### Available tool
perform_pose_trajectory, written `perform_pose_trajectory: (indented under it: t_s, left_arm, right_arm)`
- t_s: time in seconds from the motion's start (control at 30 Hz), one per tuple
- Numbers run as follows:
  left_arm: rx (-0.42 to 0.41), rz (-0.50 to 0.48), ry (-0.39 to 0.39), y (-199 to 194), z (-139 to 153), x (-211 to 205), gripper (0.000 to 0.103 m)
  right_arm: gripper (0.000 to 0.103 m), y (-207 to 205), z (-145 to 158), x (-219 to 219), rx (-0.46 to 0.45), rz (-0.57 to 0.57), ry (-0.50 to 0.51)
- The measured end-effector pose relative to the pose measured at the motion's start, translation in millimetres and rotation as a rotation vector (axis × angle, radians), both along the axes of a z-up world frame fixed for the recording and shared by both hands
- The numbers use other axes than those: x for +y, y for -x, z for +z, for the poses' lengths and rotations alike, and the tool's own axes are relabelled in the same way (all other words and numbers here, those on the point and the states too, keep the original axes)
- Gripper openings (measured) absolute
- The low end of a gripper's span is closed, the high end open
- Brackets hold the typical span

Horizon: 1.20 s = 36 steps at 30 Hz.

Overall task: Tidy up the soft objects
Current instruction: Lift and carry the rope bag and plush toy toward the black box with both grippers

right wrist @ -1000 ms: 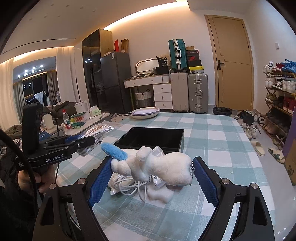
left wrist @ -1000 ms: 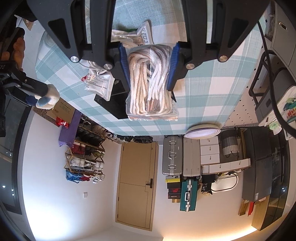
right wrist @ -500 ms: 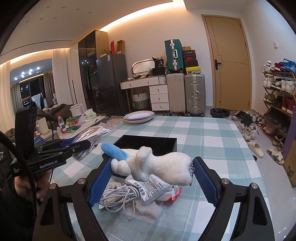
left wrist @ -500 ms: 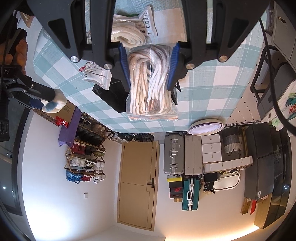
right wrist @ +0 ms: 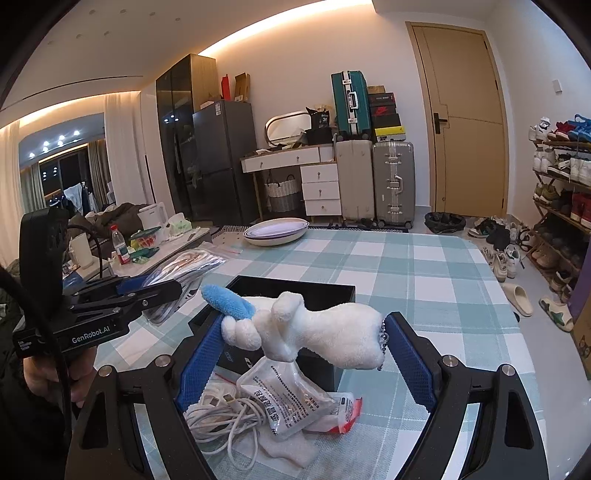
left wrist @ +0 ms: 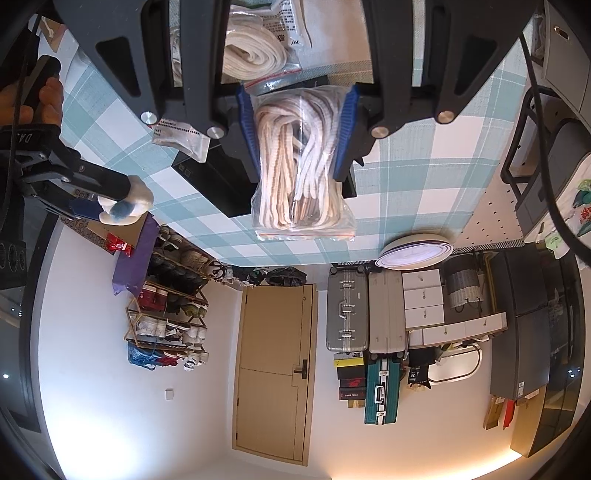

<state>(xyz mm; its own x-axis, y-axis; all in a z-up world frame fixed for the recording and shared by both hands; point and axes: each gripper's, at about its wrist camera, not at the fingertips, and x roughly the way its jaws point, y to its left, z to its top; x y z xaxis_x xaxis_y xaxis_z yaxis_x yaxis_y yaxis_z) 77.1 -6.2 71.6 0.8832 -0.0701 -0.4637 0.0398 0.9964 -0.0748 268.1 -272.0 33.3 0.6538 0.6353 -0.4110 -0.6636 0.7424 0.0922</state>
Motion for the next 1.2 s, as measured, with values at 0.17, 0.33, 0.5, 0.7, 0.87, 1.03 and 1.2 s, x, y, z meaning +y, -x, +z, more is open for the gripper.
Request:
perform_pose_trajectory:
  t_s: [0.17,0.33,0.5,0.7,0.87,1.03,1.2]
  left_arm:
    - [0.011,-0.003,0.001,-10.3,-1.8,0.4,0.036]
    - [0.023,-0.005,-0.002,-18.1,-4.8,-1.1,0.036]
    - [0.037,-0.007,0.0,-28.0,-8.9,-0.7,0.036]
    - [0.06,-0.015,0.001,-39.7,-15.0,-2.9,0.036]
    - [0.076,-0.022,-0.003,-48.7,-18.1,-4.6,0.036]
    - [0.094,-0.027,-0.011,-56.4,-22.9,-5.3,0.036]
    - [0.111,-0.036,-0.017,-62.6,-27.6,-6.0,0.036]
  right_arm:
    - [0.088,-10.4,-2.7,6.6,0.005,0.008,0.013]
    - [0.088,-19.4,-6.1,15.1,0.015,0.022,0.027]
    - [0.088,-31.8,-9.8,22.7,0.03,0.034,0.043]
    - [0.088,-44.8,-13.1,29.6,0.044,0.046,0.059]
    - [0.088,-54.9,-16.2,38.0,0.048,0.062,0.08]
    - [0.088,-63.1,-20.4,48.8,0.051,0.083,0.106]
    - [0.088,-70.2,-24.5,60.4,0.052,0.109,0.134]
